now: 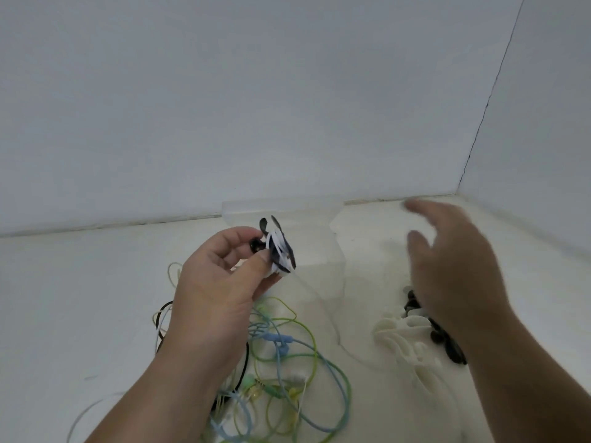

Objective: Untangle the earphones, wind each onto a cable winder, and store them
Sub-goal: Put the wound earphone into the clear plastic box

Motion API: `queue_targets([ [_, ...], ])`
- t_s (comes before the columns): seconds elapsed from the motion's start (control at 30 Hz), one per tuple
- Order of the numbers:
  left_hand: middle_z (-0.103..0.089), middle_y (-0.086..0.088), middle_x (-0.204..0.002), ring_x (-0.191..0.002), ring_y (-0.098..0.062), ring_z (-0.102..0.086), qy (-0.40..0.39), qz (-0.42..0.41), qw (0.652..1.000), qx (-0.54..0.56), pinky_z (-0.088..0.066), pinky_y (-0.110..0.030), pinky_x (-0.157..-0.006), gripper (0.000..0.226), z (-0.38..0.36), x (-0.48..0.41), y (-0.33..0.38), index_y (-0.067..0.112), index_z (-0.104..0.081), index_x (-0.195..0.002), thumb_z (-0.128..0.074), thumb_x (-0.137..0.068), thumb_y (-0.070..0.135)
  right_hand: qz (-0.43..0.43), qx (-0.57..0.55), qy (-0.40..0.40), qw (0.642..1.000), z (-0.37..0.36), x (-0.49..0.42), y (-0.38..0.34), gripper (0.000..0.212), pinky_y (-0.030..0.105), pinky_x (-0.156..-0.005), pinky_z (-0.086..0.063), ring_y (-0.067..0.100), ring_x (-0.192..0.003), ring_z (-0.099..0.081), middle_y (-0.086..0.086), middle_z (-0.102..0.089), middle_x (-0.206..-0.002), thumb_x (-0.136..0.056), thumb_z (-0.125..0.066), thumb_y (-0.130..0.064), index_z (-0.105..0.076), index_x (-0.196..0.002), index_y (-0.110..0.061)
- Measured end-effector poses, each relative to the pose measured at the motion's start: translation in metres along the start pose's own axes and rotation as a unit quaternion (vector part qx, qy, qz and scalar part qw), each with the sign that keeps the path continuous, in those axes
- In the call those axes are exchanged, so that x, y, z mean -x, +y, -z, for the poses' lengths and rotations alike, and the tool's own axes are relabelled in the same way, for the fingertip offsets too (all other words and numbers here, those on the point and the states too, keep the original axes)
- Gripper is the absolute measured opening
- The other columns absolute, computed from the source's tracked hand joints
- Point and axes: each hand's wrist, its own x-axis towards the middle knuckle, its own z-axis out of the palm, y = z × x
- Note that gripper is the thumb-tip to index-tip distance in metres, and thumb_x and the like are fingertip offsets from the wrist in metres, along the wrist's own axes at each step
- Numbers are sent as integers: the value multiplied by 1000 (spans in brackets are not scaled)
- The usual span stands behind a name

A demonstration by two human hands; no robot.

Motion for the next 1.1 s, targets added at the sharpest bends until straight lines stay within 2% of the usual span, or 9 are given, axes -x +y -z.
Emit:
queue_targets([
  [0.1, -62, -36, -106, -101, -40, -70, -18, -2, 1000, 5, -58, -30, -73, 19, -2, 3, 2, 11, -67, -93, -71, -75, 11, -39, -223, -267, 937, -8, 20, -28, 29, 10, -87, -45, -7, -97, -65, -15, -74, -106, -96, -60, -19, -64, -123, -30],
  [0.17, -64, -34, -105, -98, -39, -71, -24, -13, 1000, -2, -59, -32, -74, 18, -2, 3, 3, 12, -67, -93, -71, -76, 11, -65, -248, -386, 886, -15, 31, -35, 23, 12, -81, -45, -6, -90, -68, -13, -77, -94, -96, -59, -29, -64, -118, -32],
  [0.27, -71, -21, -93, -89, -32, -74, -11, -33, 999, -41, -61, -42, -83, 15, -2, 3, 3, 13, -66, -92, -67, -86, 0, -85, -262, -347, 897, -23, 35, -35, 15, 32, -75, -50, 20, -64, -64, -5, -69, -61, -96, -60, -23, -74, -91, -23],
  [0.37, -69, -5, -79, -82, -35, -73, -6, -60, 992, -113, -57, -50, -89, 17, -1, 5, 1, 20, -68, -91, -73, -85, 4, -75, -239, -329, 910, -23, 36, -37, 24, 37, -77, -59, 10, -48, -48, -10, -51, -45, -97, -59, -22, -76, -81, -21],
  [0.43, -67, -8, -78, -72, -45, -66, -15, -73, 988, -137, -52, -43, -79, 19, 1, 6, 0, 23, -68, -92, -74, -85, 7, -63, -235, -343, 907, -21, 37, -41, 24, 32, -78, -59, 4, -46, -46, -13, -51, -42, -97, -58, -22, -76, -80, -20],
  [0.63, -65, -24, -83, -63, -26, -55, -28, -100, 980, -169, -40, -17, -51, 21, -1, 10, 3, 22, -66, -91, -68, -87, 1, -70, -252, -312, 913, -21, 38, -42, 31, 43, -79, -58, 1, -43, -47, -16, -51, -43, -94, -60, -28, -72, -68, -16],
  [0.8, -69, -5, -74, -66, -21, -64, -39, -133, 970, -199, -47, -14, -56, 24, -1, 11, -1, 21, -66, -91, -70, -85, -1, -53, -266, -327, 905, -19, 39, -45, 32, 26, -67, -51, -2, -47, -49, -18, -52, -43, -95, -59, -24, -72, -66, -17],
  [0.93, -65, 8, -68, -60, -4, -58, -59, -155, 955, -246, -43, -11, -57, 24, -1, 11, -1, 27, -67, -88, -70, -84, 4, -90, -297, -279, 909, -18, 35, -40, 31, 33, -69, -55, 2, -42, -42, -13, -45, -41, -92, -62, -20, -72, -64, -13],
  [1.1, -73, 8, -78, -72, -9, -70, -117, -123, 950, -262, -51, -14, -65, 25, -2, 13, 2, 27, -68, -87, -71, -85, 2, -163, -396, -230, 874, -15, 25, -31, 30, 29, -66, -51, 15, -43, -32, -1, -34, -46, -91, -61, -9, -69, -62, -9],
])
